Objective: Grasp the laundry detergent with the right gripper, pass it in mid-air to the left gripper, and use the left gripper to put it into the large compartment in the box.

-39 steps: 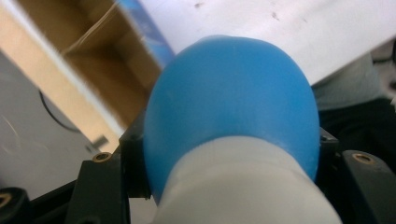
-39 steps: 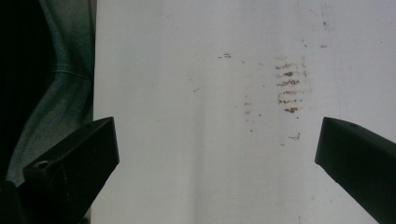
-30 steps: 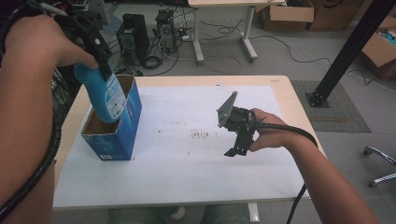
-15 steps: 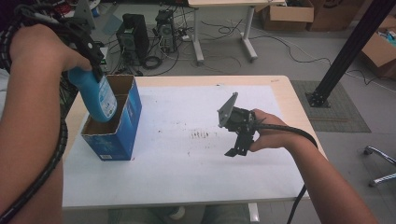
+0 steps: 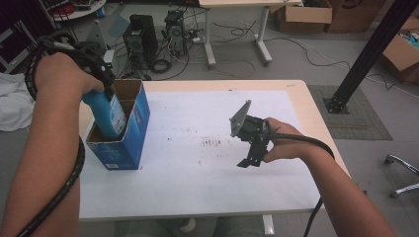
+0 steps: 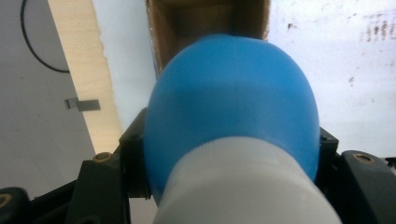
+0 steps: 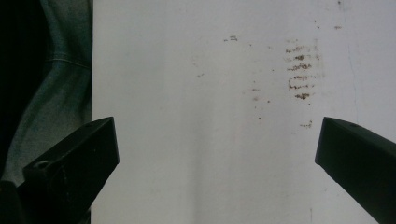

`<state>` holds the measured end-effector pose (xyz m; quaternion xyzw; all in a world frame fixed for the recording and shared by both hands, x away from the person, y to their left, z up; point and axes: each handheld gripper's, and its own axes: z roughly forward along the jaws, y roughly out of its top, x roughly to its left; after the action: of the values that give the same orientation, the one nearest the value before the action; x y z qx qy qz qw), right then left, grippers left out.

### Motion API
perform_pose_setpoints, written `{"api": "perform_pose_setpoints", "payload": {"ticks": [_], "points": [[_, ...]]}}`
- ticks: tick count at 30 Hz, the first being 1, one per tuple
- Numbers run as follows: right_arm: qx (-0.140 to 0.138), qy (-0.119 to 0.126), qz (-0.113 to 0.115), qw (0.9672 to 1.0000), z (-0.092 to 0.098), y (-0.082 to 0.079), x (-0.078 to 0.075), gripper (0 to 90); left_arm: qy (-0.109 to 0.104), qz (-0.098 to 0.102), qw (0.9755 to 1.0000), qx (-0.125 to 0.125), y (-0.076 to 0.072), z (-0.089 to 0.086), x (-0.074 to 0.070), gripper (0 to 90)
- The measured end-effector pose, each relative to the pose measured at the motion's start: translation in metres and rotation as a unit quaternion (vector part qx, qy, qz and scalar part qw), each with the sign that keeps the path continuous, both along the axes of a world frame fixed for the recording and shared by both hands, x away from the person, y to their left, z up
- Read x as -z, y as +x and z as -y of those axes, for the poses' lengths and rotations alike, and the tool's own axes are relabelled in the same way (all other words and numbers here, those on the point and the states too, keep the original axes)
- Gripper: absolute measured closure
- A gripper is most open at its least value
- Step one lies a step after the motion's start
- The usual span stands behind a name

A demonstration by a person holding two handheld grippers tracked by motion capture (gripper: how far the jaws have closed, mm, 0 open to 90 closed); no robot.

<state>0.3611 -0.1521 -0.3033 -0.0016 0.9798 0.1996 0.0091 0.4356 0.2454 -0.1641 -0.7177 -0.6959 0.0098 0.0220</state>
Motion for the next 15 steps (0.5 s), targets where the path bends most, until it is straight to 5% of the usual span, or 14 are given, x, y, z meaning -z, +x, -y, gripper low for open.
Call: {"api": "perform_pose_setpoints", "payload": {"ticks": [15], "points": [[0.003, -0.004, -0.007, 1.0, 0.003, 0.001, 0.004, 0.0, -0.005, -0.018, 0.9998, 0.005, 0.006, -0.004, 0.062, 38.1]]}}
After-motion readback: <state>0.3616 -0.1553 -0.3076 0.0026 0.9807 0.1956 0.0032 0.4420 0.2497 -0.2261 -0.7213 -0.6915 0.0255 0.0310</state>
